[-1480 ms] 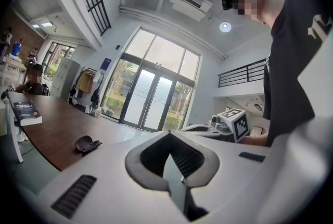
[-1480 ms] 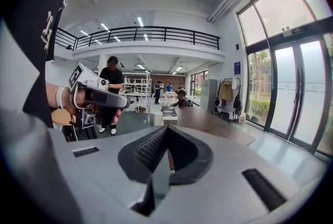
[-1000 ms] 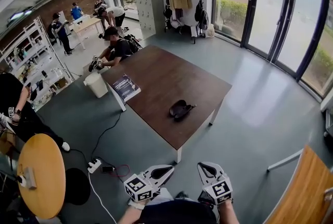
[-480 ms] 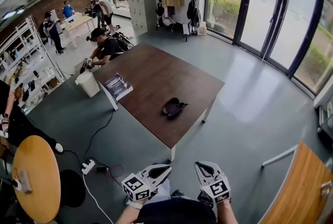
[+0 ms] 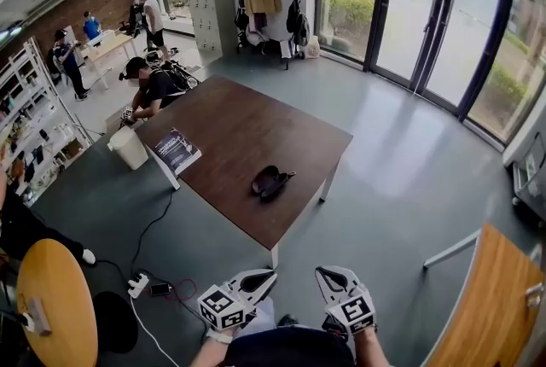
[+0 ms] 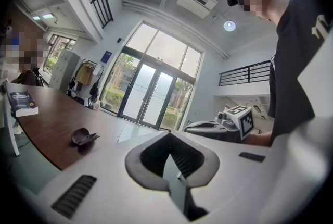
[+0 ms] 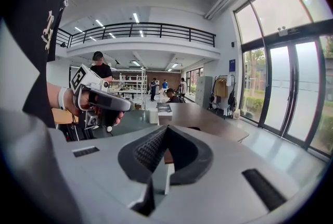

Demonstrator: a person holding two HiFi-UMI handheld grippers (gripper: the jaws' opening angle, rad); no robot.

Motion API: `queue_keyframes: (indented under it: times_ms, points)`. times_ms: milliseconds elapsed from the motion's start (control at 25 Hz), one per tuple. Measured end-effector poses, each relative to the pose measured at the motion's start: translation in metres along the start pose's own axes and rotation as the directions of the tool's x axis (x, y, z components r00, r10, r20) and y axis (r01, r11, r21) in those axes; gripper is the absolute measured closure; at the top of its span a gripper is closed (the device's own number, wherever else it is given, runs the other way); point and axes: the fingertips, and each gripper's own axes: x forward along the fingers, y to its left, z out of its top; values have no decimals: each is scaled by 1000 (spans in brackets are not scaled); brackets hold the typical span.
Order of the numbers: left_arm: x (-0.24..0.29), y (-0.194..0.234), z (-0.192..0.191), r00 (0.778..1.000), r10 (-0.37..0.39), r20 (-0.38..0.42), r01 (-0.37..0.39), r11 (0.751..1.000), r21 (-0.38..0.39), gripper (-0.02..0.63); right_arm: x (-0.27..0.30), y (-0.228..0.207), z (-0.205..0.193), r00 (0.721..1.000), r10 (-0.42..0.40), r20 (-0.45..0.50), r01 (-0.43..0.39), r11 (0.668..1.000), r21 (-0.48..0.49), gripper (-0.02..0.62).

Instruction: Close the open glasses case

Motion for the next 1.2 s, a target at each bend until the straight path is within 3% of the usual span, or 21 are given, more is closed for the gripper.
queue_keyframes:
  times_ms: [600,1200]
  points:
    - [33,33,18,997,-68,-21,68,998,-8,600,22,-36,3,998,-67,-19,67,997,36,607]
    - [64,104,53,993,-116,-8,116,993,-20,600,81,-78,29,993,-112,-47,113,993,27,607]
